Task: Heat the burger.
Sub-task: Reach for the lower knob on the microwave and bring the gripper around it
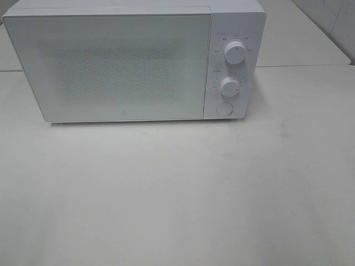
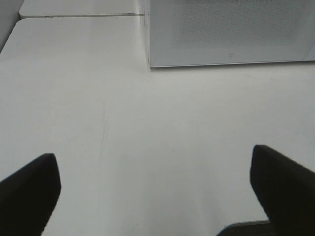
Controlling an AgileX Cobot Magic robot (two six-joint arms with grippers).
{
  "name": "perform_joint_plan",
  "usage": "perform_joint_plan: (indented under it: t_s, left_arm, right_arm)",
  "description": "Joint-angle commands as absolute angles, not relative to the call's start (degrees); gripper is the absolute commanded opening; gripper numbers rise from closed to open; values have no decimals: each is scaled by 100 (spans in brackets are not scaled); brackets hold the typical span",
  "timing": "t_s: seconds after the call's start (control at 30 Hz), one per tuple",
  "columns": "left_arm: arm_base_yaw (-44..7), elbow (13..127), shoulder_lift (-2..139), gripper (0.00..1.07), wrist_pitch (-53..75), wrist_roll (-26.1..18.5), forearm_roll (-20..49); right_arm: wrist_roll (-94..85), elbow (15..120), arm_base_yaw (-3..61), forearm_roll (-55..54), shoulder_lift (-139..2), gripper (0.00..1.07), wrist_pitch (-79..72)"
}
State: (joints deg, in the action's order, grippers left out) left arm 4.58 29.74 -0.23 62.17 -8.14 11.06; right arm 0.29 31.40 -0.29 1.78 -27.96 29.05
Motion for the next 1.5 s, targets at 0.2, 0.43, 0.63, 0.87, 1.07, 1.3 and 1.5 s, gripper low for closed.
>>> perform_joint_plan:
  t_s: [0.2,0.43,0.63,0.87,1.07,1.3,1.5]
  left_arm:
    - [424,2962,-126,100,6159,-785,1100]
    - [424,2962,-126,100,6159,-785,1100]
    - [424,2962,-126,100,6159,-785,1100]
    - [424,2962,-126,100,6159,-785,1100]
    - [424,2962,-126,100,6159,-785,1100]
    - [424,2962,-126,100,6159,-785,1100]
    - [424,2962,-126,100,6159,-785,1100]
  right_arm:
    - [80,3174,-46,178,-3690,76,1977]
    - [206,3174,-46,-34,-4601,76,842]
    - [206,3174,-46,-103,-5185,76,149]
    - [183,2939,-46,-57,-5999,76,-1289]
    - [-34,2280,-46,-120,-6429,76,-2956]
    - [-556,1667,315,-653,-6898,76,-4647]
    - [-1507,1398,1455,-2051,-7615,76,-5655]
